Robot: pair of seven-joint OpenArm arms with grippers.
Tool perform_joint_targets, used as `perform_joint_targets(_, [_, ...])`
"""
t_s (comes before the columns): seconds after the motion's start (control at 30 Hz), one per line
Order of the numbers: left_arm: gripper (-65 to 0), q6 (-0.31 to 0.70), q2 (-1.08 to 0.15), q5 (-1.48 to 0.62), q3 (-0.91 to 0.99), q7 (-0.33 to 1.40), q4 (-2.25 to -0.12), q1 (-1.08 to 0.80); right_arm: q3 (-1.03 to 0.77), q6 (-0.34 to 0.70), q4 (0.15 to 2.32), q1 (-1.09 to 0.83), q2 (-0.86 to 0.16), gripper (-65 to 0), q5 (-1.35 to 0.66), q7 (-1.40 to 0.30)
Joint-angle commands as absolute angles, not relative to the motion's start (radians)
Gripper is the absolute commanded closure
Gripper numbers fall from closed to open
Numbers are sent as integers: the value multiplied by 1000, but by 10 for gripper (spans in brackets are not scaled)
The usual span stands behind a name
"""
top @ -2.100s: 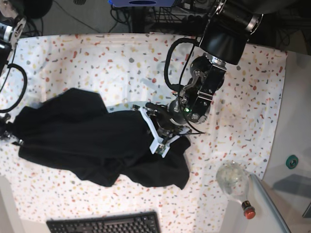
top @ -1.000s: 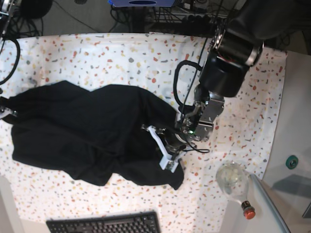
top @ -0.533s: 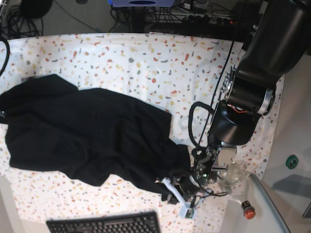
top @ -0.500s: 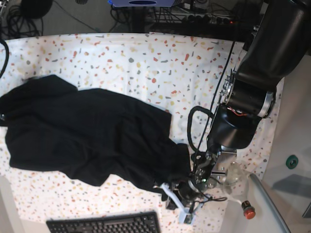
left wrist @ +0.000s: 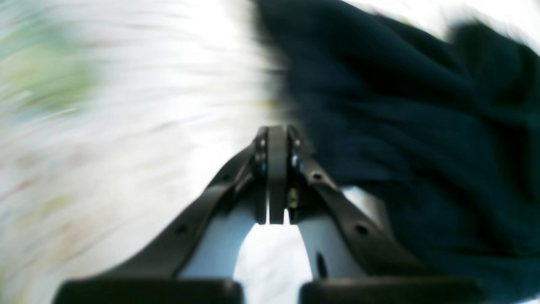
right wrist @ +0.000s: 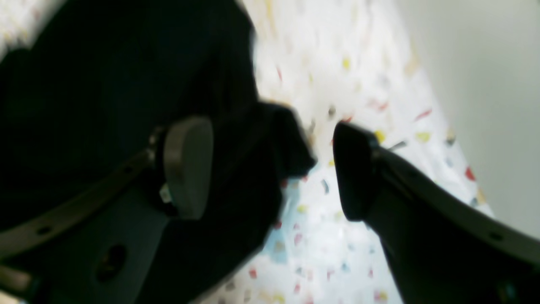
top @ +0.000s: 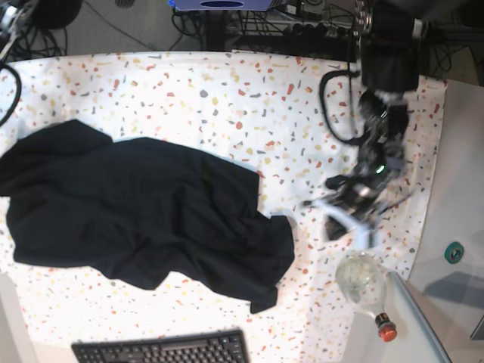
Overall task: Layout the t-shirt on the table in an organized manner, then fold the t-shirt properly
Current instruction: 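Release the t-shirt and regrasp another edge with the left gripper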
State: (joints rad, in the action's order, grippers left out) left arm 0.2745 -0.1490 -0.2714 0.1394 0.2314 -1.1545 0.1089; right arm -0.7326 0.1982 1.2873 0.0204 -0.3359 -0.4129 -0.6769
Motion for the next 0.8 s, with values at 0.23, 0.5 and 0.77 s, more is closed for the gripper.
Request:
perform_joint_targets(0.23, [-51, 424, -136, -286, 404, 236, -1369, -196, -826, 285, 1431, -120, -150, -429, -420, -705])
perform_joint_targets(0.5, [-347, 427, -202, -668, 389, 236, -1383, -321, -806, 289, 1182, -62, -111, -431, -415, -611])
perform_joint_targets(0.77, [-258, 427, -225, -674, 170, 234, -1382, -282, -705, 400, 1050, -33, -137, -237, -420, -587])
